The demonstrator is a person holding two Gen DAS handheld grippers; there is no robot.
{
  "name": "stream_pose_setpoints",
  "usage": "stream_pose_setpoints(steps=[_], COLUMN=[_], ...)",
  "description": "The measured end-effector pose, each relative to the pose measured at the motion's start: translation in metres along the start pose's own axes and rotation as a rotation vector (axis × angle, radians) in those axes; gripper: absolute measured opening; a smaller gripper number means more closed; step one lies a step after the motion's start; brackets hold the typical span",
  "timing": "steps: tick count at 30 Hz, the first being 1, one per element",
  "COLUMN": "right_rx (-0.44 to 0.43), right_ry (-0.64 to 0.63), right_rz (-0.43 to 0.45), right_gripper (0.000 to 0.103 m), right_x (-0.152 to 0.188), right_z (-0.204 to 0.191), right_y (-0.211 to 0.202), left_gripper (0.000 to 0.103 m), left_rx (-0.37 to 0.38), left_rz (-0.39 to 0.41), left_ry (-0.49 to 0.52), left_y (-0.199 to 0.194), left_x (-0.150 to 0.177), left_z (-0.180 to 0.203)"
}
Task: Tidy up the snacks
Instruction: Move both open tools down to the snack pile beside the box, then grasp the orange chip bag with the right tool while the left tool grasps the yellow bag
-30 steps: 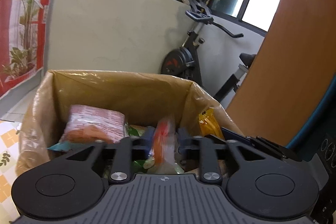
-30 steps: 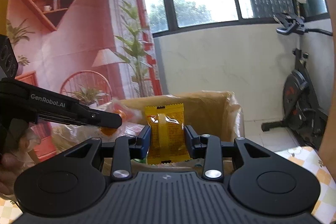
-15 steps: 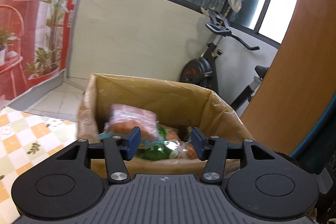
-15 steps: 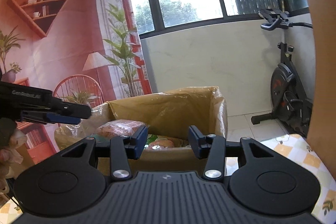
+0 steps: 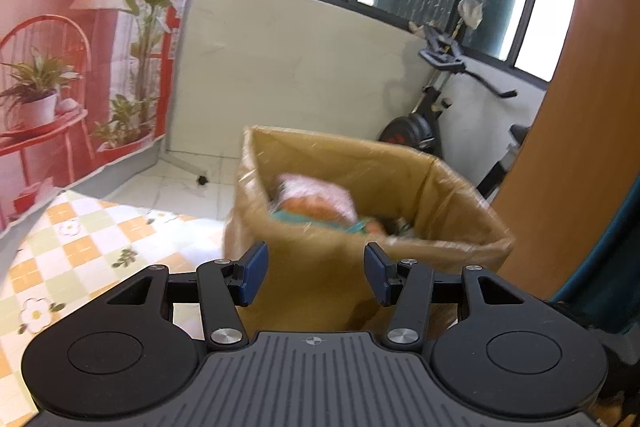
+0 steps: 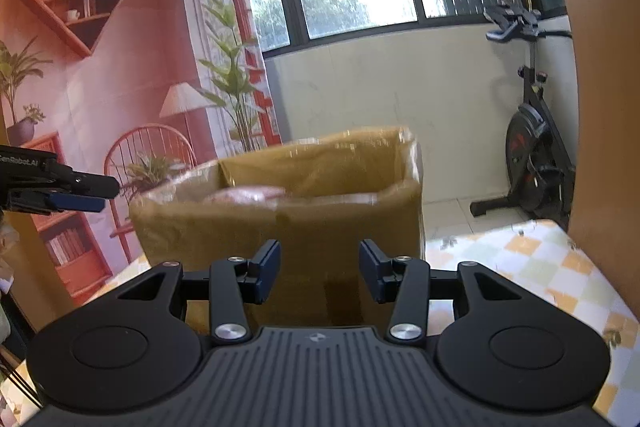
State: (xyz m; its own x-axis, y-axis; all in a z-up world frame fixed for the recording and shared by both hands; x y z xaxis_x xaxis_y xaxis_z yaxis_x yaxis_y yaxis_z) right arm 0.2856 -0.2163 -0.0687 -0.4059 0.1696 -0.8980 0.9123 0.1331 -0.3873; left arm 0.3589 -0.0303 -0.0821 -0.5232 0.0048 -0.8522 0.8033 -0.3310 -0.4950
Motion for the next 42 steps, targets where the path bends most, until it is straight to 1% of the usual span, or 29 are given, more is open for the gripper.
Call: stream_pose_setpoints(steps=[3,7,10,13,18,19,21,25,28,30,32,34,37,42], right_rx=[0.016,0.031,0.038,0.047,0.068,0.073,0.085,0.101,0.109,0.114,0.12,0.123,0.144,0.168], right_ry=[-0.004,-0.007,-0.003,0.004,0.019,0.021,0.024,0.026,0.027,0.029,0.035,0.047,0.025,0.011], right_rz=[-0.029,-0.061,-0.088,-0.112,-0.145,-0.15,-0.157,-0.175,-0.197,-0.222,-0.25,-0.275,-0.271,-0.28], right_gripper=[0.047,0.047,0.047,0.047,0.048,0.049,0.056,0.062,0.069,0.079,0.084,0.086,0.088,0.089], right_x=[0.014,0.029,0.041,0.05,0.061,0.063,0.066,0.072,0.08,0.088,0.096,0.104,0.109,0.117], right_z=[0.0,0.003,0.008,0.012,0.02,0.021,0.024,0.029,0.031,0.033,0.036,0.038,0.041,0.048], right_y=[-0.003,-0.004,-0.003,-0.003,0.002,0.003,0.005,0.009,0.013,0.015,0.017,0.02,0.021,0.026], left_gripper=[0.057,0.058,0.058,0.058,0.058,0.058,0.058,0.058,0.058,0.059,0.064,0.065,0.066,0.071], left_rx=[-0.042,-0.045,-0.072,-0.083,-0.097,-0.098,-0.097,-0.084,-0.074,-0.075,-0.07,-0.064,-0.059,-0.049], left_rz=[-0.008,-0.042,-0.08,-0.113,-0.153,-0.16,-0.171,-0.178,-0.179,-0.178,-0.179,-0.183,-0.198,-0.204], left_ry=[0.001,-0.044,-0.053,-0.068,-0.088,-0.092,-0.103,-0.115,-0.108,-0.1,-0.101,-0.103,-0.114,-0.127], left_y=[0.0,0.003,0.006,0.008,0.009,0.01,0.012,0.014,0.015,0.014,0.015,0.017,0.02,0.022], left_x=[0.011,0.037,0.059,0.078,0.101,0.104,0.106,0.108,0.11,0.113,0.114,0.116,0.119,0.121], left_z=[-0.009,-0.021,-0.029,-0.037,-0.047,-0.048,-0.05,-0.047,-0.039,-0.033,-0.031,-0.03,-0.028,-0.024])
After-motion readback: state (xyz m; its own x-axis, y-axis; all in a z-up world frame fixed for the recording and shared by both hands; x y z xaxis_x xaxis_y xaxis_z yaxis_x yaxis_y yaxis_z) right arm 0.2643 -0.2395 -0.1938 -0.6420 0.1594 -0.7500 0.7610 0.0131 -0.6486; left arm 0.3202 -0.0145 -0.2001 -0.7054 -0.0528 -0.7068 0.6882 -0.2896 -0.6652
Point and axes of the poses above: each gripper's, at about its wrist camera, not at the fingertips, and y roughly the way its jaws point, z to its right, x to its underside, the point moved 9 cm from there along y, roughly the way its jaws point, and after that the axes turned 3 degrees about y, right-handed, at the moved point
